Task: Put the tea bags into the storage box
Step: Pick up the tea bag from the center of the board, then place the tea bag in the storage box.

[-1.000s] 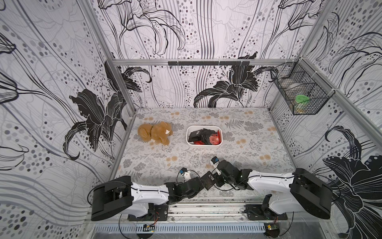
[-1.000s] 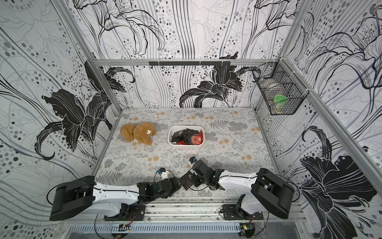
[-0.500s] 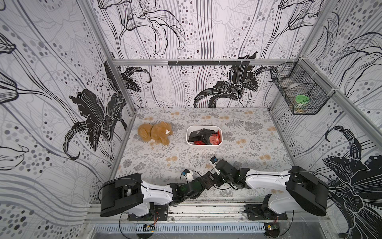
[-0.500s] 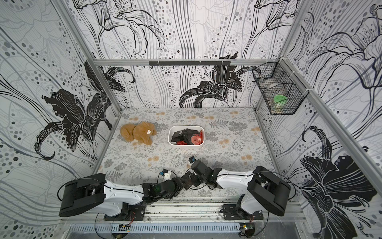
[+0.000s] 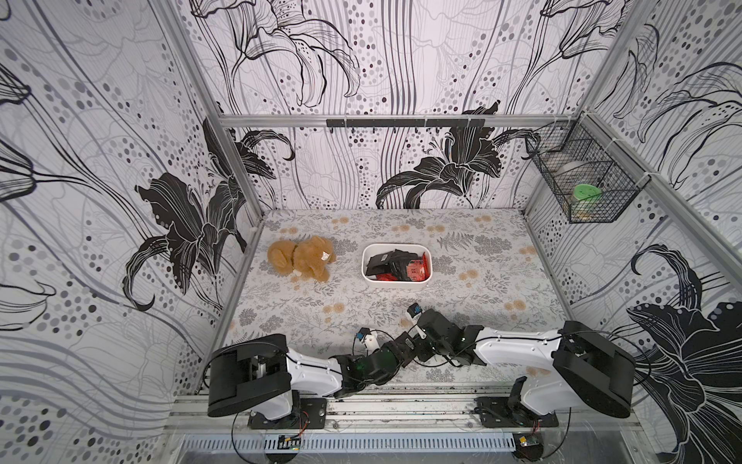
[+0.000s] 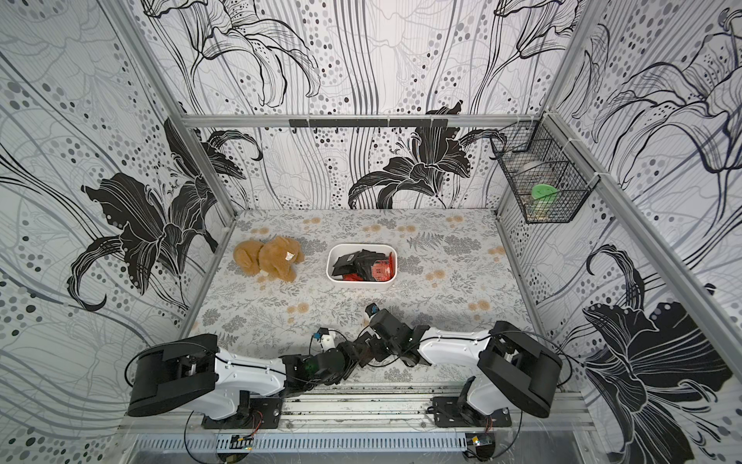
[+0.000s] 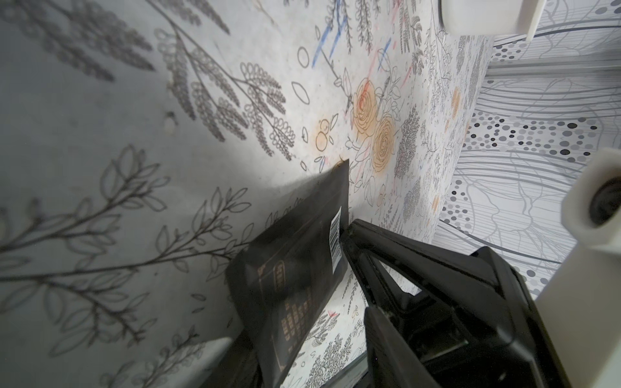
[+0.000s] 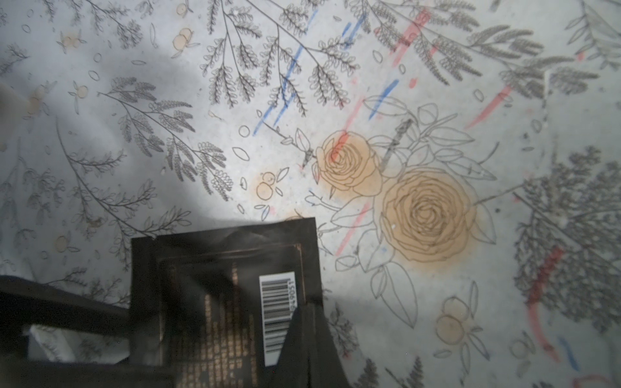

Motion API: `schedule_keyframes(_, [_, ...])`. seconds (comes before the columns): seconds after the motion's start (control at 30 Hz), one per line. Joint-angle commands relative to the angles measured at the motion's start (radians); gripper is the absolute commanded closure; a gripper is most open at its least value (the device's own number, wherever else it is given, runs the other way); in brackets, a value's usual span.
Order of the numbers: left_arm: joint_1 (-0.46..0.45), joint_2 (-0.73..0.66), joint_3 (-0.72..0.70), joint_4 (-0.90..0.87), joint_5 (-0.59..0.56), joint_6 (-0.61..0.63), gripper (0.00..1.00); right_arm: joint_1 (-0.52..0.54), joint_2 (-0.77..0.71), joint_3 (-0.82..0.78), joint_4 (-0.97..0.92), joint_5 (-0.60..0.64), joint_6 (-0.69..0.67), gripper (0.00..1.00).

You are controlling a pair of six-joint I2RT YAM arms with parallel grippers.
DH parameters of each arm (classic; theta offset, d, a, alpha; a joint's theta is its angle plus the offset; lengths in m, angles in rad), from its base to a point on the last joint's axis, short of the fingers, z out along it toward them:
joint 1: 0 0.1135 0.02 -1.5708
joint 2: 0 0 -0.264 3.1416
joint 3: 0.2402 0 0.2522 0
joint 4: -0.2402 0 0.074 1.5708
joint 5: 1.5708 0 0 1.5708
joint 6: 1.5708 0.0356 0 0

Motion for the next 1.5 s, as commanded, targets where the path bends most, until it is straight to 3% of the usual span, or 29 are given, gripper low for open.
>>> schedule_keyframes(0.0, [0.011,0.032,0.001,-0.097,-0.028,0.008,0.53,0.003,0.015,0.012,-0.023,-0.021,0.005,1.00])
schedule_keyframes(0.17, [0.029,0.082,0.051,-0.069,0.016,0.062,0.57,0.003,-0.016,-0.005,-0.006,-0.033,0.001,1.00])
schedule_keyframes(0.37, [0.056,0.120,0.092,-0.055,0.053,0.105,0.73,0.003,-0.026,-0.010,-0.003,-0.032,0.003,1.00])
schedule_keyframes(0.5, [0.065,0.101,0.079,-0.055,0.064,0.115,0.84,0.003,-0.062,-0.022,-0.001,-0.007,0.006,1.00])
schedule_keyframes(0.7, [0.077,0.005,0.077,-0.172,0.051,0.181,0.96,0.003,-0.235,-0.091,0.018,0.082,0.025,1.00])
schedule_keyframes(0.87, [0.082,-0.088,0.197,-0.465,-0.013,0.359,1.00,0.003,-0.463,-0.175,0.017,0.190,0.054,0.97])
schedule_keyframes(1.0, [0.083,-0.127,0.361,-0.746,-0.138,0.534,1.00,0.003,-0.671,-0.248,-0.002,0.276,0.082,0.84])
schedule_keyframes(1.1, [0.090,-0.126,0.491,-0.889,-0.241,0.686,1.00,0.003,-0.773,-0.279,-0.030,0.331,0.098,0.80])
schedule_keyframes(1.23, [0.134,-0.107,0.647,-0.951,-0.344,0.891,1.00,0.003,-0.827,-0.293,-0.044,0.359,0.107,0.74])
schedule_keyframes(1.33, [0.208,-0.078,0.740,-0.917,-0.353,1.045,1.00,0.003,-0.817,-0.285,-0.056,0.390,0.110,0.74])
schedule_keyframes(1.47, [0.363,-0.034,0.808,-0.793,-0.201,1.171,1.00,0.003,-0.795,-0.274,-0.063,0.397,0.112,0.74])
